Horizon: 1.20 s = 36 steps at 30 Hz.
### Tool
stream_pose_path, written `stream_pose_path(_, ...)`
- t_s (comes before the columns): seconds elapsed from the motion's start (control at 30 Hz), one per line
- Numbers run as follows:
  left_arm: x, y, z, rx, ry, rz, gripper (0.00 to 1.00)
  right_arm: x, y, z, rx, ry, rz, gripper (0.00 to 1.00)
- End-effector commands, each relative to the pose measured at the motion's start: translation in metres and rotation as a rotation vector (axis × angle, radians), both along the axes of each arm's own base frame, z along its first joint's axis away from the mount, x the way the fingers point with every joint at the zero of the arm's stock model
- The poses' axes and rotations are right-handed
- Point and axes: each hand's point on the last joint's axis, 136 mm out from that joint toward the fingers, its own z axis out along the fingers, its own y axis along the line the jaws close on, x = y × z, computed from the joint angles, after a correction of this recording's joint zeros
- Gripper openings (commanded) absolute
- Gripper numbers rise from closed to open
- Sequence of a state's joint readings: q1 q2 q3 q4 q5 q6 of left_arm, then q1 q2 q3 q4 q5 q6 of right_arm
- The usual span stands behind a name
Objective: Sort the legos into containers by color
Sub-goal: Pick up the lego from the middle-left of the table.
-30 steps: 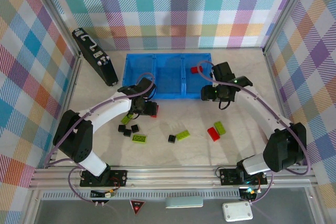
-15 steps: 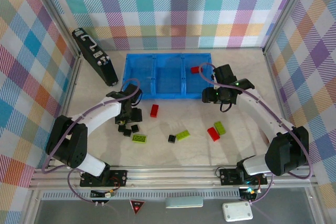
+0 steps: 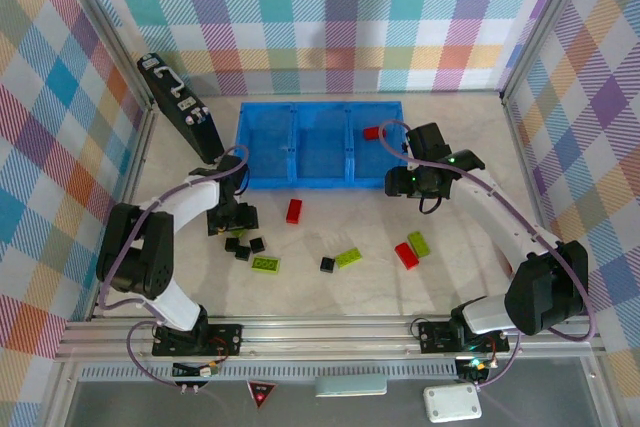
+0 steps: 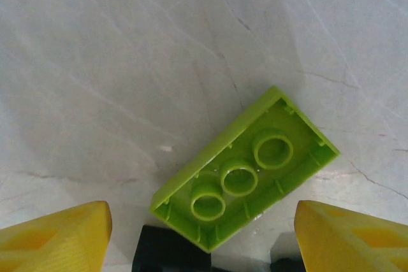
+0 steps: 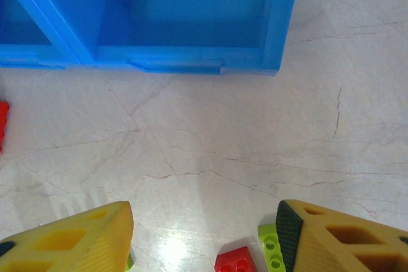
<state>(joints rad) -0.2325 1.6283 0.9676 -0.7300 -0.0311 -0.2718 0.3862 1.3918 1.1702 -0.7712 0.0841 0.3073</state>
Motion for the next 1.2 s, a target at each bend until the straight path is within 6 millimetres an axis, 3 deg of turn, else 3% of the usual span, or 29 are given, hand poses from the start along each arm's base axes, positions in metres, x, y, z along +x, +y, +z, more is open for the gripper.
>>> stream_pose_path(0.0, 0.010, -0.009, 0.000, -0.062, -0.009, -0.032, 0.75, -0.007, -0.002, 0.002, 0.009, 0.009, -0.003, 0.62)
stream_pose_path(0.13, 0.013, -0.014, -0.006, -0.090, 0.008, -0.043, 0.75, -0.008, -0.003, 0.003, 0.009, 0.006, -0.005, 0.62)
stream_pose_path(0.7, 0.004, -0.023, -0.002, -0.097, 0.015, -0.071, 0.43, -0.007, -0.002, 0.005, 0.015, 0.001, -0.011, 0.62)
stream_pose_path(1.17, 0.024, -0.018, -0.002, -0.019, 0.018, -0.104, 0.44, -0.009, -0.004, 0.006, 0.012, 0.002, -0.015, 0.62)
